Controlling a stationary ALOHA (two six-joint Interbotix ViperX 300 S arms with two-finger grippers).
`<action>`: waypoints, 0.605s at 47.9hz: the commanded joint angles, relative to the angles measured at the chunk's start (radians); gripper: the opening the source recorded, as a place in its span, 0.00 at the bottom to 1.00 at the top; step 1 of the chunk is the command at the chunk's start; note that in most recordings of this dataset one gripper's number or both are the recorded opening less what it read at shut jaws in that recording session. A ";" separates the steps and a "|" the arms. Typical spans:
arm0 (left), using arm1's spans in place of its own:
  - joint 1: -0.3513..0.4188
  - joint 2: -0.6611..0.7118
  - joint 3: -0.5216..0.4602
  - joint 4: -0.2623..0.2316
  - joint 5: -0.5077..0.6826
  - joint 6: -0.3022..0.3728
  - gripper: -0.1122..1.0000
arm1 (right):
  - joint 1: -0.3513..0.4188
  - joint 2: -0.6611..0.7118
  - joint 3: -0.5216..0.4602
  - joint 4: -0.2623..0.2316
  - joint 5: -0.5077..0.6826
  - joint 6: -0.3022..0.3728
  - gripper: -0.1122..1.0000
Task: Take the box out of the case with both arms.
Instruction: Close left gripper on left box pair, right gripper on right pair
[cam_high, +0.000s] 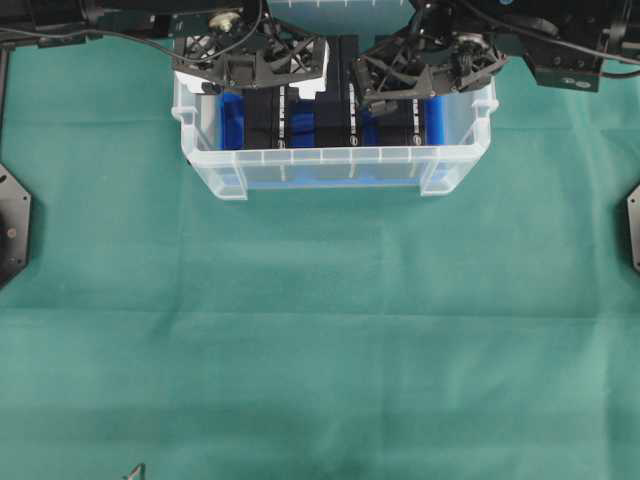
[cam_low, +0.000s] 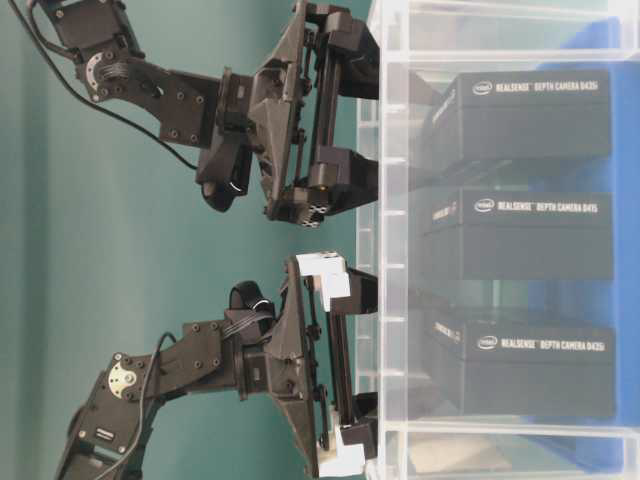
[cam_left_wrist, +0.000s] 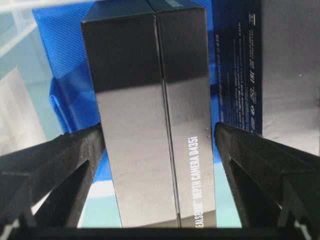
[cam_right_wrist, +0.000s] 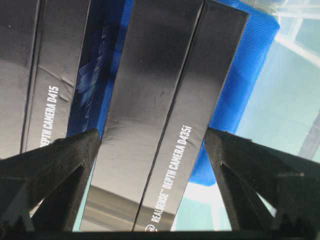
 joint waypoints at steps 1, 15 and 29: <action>-0.003 -0.012 0.009 0.002 0.009 0.003 0.89 | -0.012 0.000 0.006 0.002 0.011 -0.002 0.96; -0.015 -0.011 0.009 -0.003 0.035 0.000 0.86 | -0.014 0.031 0.020 0.029 0.031 -0.002 0.96; -0.029 -0.011 0.011 -0.005 0.031 -0.014 0.68 | -0.012 0.032 0.026 0.037 0.075 -0.002 0.96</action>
